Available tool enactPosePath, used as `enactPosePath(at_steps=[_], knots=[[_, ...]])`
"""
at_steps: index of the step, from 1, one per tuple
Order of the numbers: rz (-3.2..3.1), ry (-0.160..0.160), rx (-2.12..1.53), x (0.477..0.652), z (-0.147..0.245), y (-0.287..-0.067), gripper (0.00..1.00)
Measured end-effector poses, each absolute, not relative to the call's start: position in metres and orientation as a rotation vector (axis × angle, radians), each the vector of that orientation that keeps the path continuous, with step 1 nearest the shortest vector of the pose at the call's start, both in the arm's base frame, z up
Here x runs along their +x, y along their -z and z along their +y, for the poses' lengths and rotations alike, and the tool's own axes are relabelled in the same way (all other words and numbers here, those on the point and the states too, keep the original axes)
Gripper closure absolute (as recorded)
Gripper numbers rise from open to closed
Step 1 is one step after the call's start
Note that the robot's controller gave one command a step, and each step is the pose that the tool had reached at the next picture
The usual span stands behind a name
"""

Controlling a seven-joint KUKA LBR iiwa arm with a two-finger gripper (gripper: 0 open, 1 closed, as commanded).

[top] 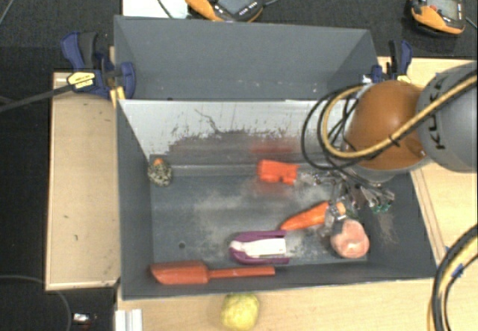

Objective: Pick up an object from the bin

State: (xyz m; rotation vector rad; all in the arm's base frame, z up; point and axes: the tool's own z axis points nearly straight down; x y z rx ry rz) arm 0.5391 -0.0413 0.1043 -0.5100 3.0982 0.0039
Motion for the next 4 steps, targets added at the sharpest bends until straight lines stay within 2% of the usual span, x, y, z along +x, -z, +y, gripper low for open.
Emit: enactPosePath(at_steps=[1,2,3,4], knots=[[3.043,0.006,-0.739,0.548,-0.042,-0.07,0.0],[3.089,-0.002,-0.558,0.535,-0.058,-0.07,1.0],[3.089,-0.002,-0.56,0.535,-0.058,-0.071,1.0],[3.09,-0.004,-0.561,0.534,-0.057,-0.096,1.0]])
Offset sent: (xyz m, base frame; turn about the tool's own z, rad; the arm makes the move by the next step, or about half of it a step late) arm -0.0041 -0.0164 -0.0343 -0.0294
